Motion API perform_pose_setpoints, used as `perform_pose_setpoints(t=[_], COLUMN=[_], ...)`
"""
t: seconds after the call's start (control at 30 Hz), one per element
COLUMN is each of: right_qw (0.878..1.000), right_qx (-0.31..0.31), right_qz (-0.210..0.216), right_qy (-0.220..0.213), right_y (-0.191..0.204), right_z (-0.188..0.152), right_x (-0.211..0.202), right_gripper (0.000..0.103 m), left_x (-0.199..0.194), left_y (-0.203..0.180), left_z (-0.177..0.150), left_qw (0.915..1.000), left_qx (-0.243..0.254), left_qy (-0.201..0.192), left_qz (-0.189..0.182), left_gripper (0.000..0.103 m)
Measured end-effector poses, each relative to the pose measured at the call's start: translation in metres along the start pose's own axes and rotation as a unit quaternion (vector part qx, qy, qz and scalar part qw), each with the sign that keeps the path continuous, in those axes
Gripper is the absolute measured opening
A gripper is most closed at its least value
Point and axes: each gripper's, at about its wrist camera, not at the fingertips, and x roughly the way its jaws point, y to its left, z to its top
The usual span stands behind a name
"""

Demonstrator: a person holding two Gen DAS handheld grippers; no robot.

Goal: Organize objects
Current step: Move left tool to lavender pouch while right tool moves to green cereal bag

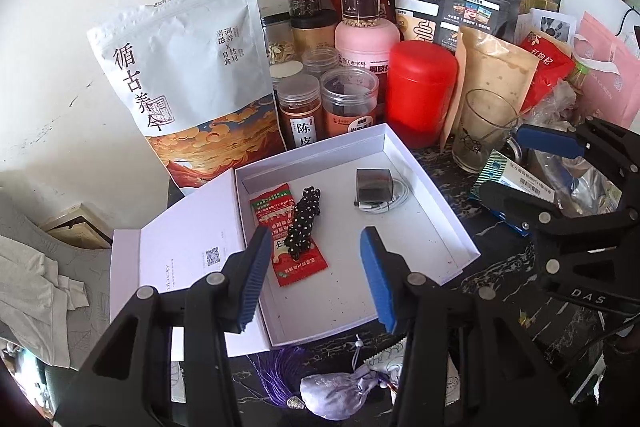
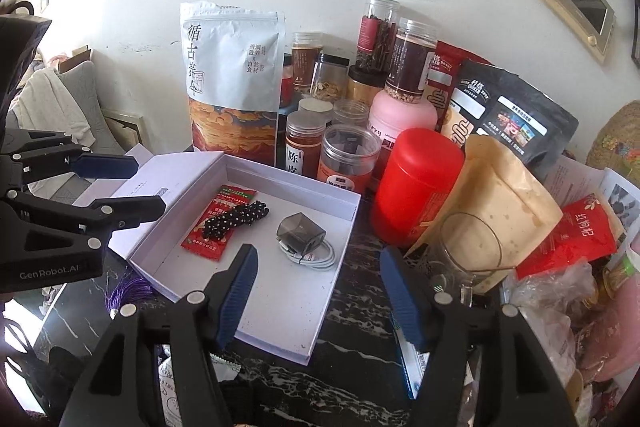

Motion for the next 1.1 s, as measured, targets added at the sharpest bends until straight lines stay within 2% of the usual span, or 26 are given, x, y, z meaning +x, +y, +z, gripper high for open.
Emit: perform_pose_setpoints(t=[0.07, 0.2, 0.5, 0.73, 0.83, 1.0, 1.1], right_qw=[1.0, 1.0, 1.0, 1.0, 1.0, 1.0, 1.0], right_qx=[0.001, 0.001, 0.012, 0.005, -0.001, -0.006, -0.009], right_qz=[0.0, -0.003, -0.004, 0.011, 0.007, 0.016, 0.016], right_qy=[-0.003, -0.005, -0.005, -0.002, 0.0, 0.004, 0.009], right_y=[0.001, 0.002, 0.006, 0.013, 0.017, 0.023, 0.028], right_z=[-0.005, -0.017, -0.049, -0.072, -0.082, -0.097, -0.108], right_x=[-0.008, -0.025, -0.052, -0.066, -0.07, -0.073, -0.075], right_gripper=[0.065, 0.066, 0.068, 0.068, 0.075, 0.076, 0.08], left_x=[-0.01, -0.03, -0.072, -0.084, -0.086, -0.088, -0.088], left_y=[-0.005, -0.018, -0.04, -0.05, -0.053, -0.059, -0.062], left_z=[-0.005, -0.018, -0.048, -0.079, -0.091, -0.11, -0.121], left_qw=[1.0, 1.0, 0.9995, 0.9997, 0.9998, 0.9998, 0.9998], left_qx=[0.0, 0.006, 0.017, 0.015, 0.014, 0.016, 0.012], left_qy=[0.0, -0.005, -0.024, -0.016, -0.014, -0.01, -0.002], left_qz=[-0.008, 0.002, 0.011, 0.003, 0.0, -0.004, -0.014], left_gripper=[0.044, 0.045, 0.053, 0.053, 0.053, 0.053, 0.053])
